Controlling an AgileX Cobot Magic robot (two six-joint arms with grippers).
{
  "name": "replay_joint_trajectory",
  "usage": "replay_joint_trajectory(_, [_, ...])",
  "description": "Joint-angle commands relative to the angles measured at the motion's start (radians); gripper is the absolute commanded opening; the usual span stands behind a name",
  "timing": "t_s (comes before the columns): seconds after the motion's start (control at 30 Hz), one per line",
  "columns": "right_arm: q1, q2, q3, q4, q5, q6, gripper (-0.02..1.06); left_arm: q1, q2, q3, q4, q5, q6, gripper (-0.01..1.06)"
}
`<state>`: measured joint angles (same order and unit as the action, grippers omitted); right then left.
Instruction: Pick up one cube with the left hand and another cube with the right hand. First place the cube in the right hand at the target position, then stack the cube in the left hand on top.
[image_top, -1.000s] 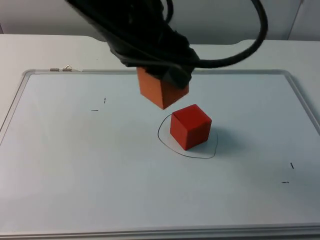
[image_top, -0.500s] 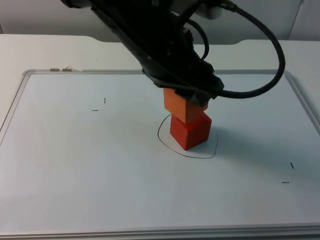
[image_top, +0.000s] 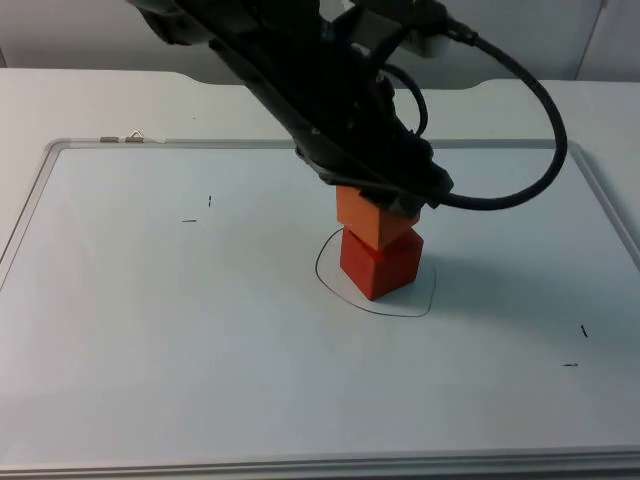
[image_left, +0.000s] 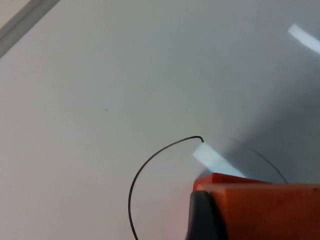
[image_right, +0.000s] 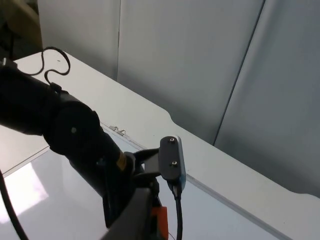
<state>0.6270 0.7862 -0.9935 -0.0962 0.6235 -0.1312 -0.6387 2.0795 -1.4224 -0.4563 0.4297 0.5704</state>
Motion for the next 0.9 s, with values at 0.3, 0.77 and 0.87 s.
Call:
replay_joint_trajectory(0.3, [0.001, -0.002, 0.004, 0.016, -0.008, 0.001, 0.96, -0.009, 0.015, -0.011, -0.005, -0.020, -0.001, 0.00])
replay_joint_trajectory(0.77, [0.001, -0.002, 0.004, 0.016, -0.008, 0.001, 0.96, -0.009, 0.015, -0.011, -0.005, -0.035, -0.001, 0.23])
replay_joint_trajectory(0.87, [0.001, -0.002, 0.004, 0.016, -0.008, 0.001, 0.96, -0.009, 0.015, -0.011, -0.005, -0.033, -0.001, 0.48])
